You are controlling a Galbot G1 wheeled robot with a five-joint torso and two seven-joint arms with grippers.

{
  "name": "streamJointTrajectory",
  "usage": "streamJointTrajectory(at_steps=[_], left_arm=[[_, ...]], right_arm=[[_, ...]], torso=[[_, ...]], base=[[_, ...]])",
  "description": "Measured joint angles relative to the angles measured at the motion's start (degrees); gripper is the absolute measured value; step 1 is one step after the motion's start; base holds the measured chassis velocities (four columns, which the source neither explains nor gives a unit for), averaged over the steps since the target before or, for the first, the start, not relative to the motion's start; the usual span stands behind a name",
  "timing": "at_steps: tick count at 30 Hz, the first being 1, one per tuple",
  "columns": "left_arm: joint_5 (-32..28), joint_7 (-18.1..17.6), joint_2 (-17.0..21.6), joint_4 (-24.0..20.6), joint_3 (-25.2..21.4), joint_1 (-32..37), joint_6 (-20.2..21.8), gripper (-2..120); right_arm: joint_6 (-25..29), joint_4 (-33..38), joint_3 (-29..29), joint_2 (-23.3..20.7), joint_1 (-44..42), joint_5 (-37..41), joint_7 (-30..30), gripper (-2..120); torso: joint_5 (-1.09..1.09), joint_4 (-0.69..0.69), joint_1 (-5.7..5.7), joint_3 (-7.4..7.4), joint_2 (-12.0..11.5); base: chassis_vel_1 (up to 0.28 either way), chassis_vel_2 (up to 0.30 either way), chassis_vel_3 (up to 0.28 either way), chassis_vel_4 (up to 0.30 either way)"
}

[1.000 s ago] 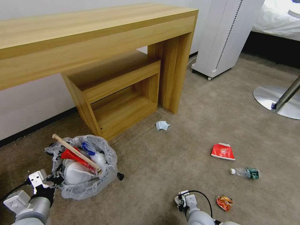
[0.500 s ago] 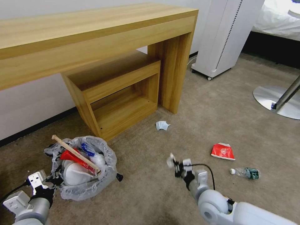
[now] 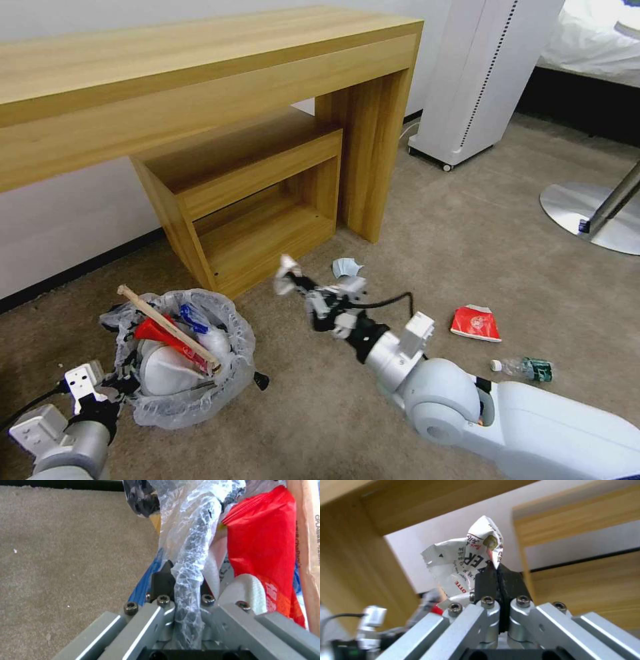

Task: Pick up the trash bin and place the garbage on the floor into it.

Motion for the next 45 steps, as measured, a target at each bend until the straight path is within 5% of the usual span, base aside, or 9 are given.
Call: streamJointTrajectory(at_steps=[10, 26, 38, 45], left_arm=[[0.55, 0.26, -1.18, -2.55, -0.17, 1.76, -0.16, 1], [1.07, 0.62, -1.98, -2.96, -0.19, 1.99, -0.71, 1], [0.97, 0.63, -1.73, -1.94, -0.01, 1.15, -0.70, 1], [1.06, 0.63, -1.74, -1.30, 0.30, 0.62, -0.71, 1]], right_arm=[[-9.08, -3.80, -10.24, 10.17, 11.51, 12.51, 9.43, 0], [-10.97, -17.02, -16.56, 22.99, 11.09, 11.95, 10.43, 0], [-14.69, -18.84, -17.03, 24.67, 10.26, 13.42, 15.38, 0], [-14.71, -18.76, -16.39, 23.81, 9.74, 12.31, 14.94, 26]], torso=[[-0.01, 0.00, 0.00, 0.00, 0.00], [-0.01, 0.00, 0.00, 0.00, 0.00], [0.00, 0.00, 0.00, 0.00, 0.00], [0.00, 0.00, 0.00, 0.00, 0.00]], base=[[0.000, 0.000, 0.000, 0.000], [0.000, 0.000, 0.000, 0.000], [0.000, 0.000, 0.000, 0.000], [0.000, 0.000, 0.000, 0.000]])
